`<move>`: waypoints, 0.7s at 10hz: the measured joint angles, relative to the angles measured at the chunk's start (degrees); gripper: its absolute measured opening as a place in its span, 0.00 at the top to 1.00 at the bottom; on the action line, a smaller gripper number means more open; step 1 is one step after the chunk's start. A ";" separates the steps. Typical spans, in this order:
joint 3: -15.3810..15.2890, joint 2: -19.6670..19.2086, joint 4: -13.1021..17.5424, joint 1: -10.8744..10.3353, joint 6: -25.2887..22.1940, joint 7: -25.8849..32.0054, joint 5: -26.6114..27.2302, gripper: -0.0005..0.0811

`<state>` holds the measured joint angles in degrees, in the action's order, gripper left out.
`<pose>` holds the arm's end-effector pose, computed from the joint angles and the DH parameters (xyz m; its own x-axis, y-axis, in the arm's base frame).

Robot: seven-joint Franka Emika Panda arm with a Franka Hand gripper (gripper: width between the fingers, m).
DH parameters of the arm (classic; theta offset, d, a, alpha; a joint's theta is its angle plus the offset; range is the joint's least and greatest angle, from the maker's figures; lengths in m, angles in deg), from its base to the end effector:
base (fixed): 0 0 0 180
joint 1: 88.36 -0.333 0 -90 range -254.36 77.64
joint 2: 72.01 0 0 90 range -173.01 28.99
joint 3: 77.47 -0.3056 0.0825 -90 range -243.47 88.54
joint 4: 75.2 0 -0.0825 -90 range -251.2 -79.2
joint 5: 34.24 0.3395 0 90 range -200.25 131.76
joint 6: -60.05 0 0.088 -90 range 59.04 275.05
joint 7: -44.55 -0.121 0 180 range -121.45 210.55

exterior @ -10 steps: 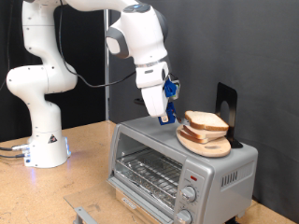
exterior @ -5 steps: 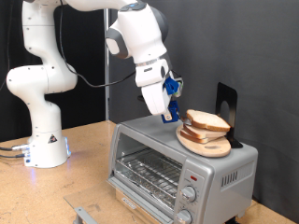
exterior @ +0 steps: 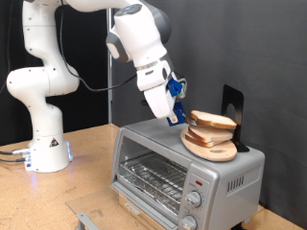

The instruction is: Make a piece of toast with the oven

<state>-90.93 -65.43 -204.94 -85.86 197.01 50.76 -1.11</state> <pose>0.4813 0.1054 0.4335 0.9739 -0.1199 0.1929 -0.0296 -0.9090 -0.4157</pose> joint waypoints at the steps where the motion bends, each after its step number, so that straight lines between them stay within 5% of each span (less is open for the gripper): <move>1: 0.12 0.99 -0.83 0.02 -0.39 0.52 0.72 0.47; 7: 2.99 7.62 -4.81 0.12 -6.84 3.91 4.09 0.47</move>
<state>-87.95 -57.81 -209.76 -85.73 190.17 54.68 2.98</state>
